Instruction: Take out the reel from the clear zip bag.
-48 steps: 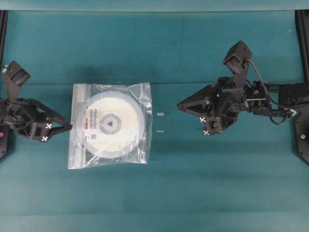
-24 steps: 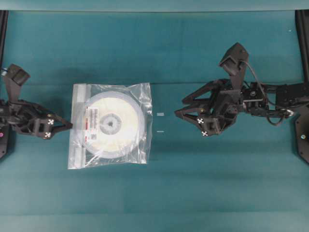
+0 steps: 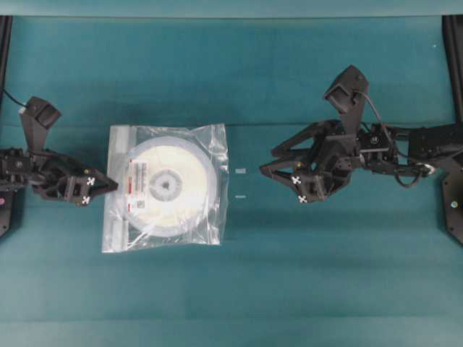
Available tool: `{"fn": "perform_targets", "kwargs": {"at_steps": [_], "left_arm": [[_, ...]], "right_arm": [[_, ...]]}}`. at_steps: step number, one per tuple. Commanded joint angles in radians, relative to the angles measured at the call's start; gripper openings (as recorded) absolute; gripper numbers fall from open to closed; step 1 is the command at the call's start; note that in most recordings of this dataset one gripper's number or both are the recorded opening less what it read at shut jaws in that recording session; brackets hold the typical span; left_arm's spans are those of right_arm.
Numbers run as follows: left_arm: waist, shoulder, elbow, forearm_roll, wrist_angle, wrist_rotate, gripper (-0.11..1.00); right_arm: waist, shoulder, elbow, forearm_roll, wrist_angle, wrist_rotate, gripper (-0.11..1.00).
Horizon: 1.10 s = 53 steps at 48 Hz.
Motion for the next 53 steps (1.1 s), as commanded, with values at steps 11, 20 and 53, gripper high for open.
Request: {"fn": "perform_targets", "kwargs": {"at_steps": [11,20,53], "left_arm": [[0.005,0.035,-0.046,0.002,-0.005,0.005,0.52],[0.005,0.04,-0.061,0.002,-0.003,0.006,0.11],[0.005,-0.006,-0.071,0.002,0.005,0.006,0.03]], "right_arm": [[0.0,0.0,-0.009,0.003,0.005,0.011,0.82],[0.0,0.002,-0.009,0.003,0.009,0.011,0.82],[0.009,0.167,-0.072,0.124,0.029,0.012,0.82]]}}
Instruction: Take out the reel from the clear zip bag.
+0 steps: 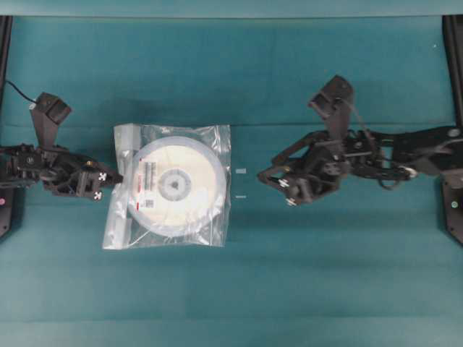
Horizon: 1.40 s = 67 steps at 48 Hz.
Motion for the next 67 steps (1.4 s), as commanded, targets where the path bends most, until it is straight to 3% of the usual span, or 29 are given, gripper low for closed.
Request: {"fn": "perform_targets", "kwargs": {"at_steps": [1,16,24,67], "left_arm": [[0.0,-0.017,-0.014,0.002,-0.005,0.002,0.03],[0.0,-0.014,-0.011,0.002,-0.002,0.002,0.03],[0.0,-0.012,-0.008,0.002,0.002,0.002,0.03],[0.0,-0.011,-0.011,0.002,0.051,0.003,0.03]], "right_arm": [[0.006,0.044,-0.041,0.031,-0.003,0.011,0.82],[0.018,0.229,-0.175,0.078,0.002,0.012,0.82],[0.017,0.281,-0.225,0.08,0.002,0.012,0.82],[0.021,0.357,-0.305,0.115,-0.006,0.012,0.81]]}}
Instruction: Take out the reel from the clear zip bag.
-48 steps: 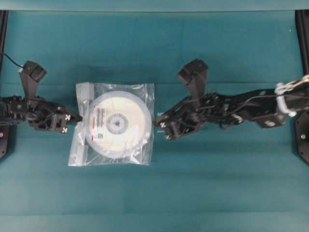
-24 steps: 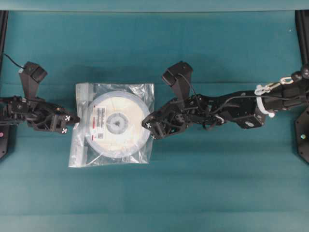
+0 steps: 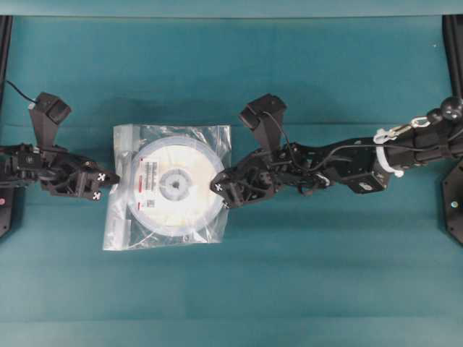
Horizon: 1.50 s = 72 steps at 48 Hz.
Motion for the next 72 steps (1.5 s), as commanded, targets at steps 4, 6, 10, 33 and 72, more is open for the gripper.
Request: {"fn": "perform_targets", "kwargs": {"at_steps": [4,6,10,33,72], "left_arm": [[-0.002,-0.003,-0.011,0.002,-0.003,0.003,0.03],[-0.002,-0.003,-0.011,0.002,-0.003,0.003,0.03],[-0.002,-0.003,-0.011,0.003,-0.003,0.003,0.03],[-0.002,-0.003,-0.008,0.002,-0.003,0.008,0.03],[-0.002,-0.003,-0.008,0.002,-0.003,0.011,0.02]], "right_arm": [[0.009,0.0,-0.035,0.002,-0.009,0.012,0.8],[0.012,0.002,-0.041,0.002,-0.009,0.012,0.79],[0.02,0.006,-0.054,0.002,-0.005,0.011,0.76],[0.021,0.014,-0.054,0.002,-0.002,0.011,0.49],[0.009,-0.107,0.143,0.058,-0.017,0.012,0.09]]}}
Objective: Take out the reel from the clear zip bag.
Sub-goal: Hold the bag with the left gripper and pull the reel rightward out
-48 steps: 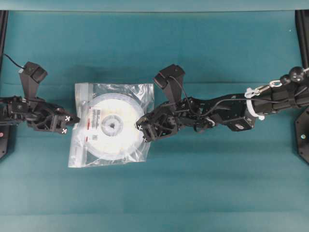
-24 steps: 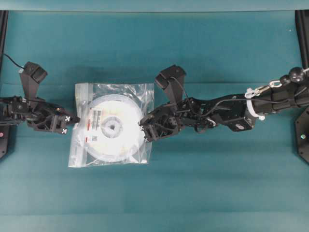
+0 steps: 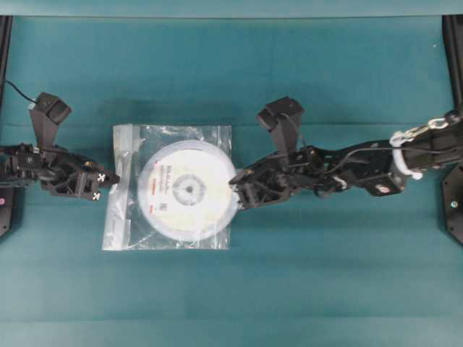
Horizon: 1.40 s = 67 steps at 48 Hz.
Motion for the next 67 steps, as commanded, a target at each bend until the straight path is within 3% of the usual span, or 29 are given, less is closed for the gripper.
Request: {"fn": "perform_targets", "kwargs": {"at_steps": [1,34,48,67], "left_arm": [[-0.002,-0.003,-0.009,0.002,-0.005,0.003,0.02],[-0.002,-0.003,-0.008,0.002,-0.005,0.005,0.02],[-0.002,-0.003,-0.008,0.003,0.002,0.005,0.02],[-0.002,-0.003,-0.009,0.003,0.002,0.005,0.02]], "right_arm": [[-0.002,-0.04,0.031,0.002,-0.006,0.012,0.09],[-0.015,-0.224,0.25,0.003,-0.002,0.014,0.09],[-0.018,-0.27,0.308,0.035,-0.006,0.012,0.09],[-0.02,-0.301,0.336,0.037,0.0,0.012,0.09]]}}
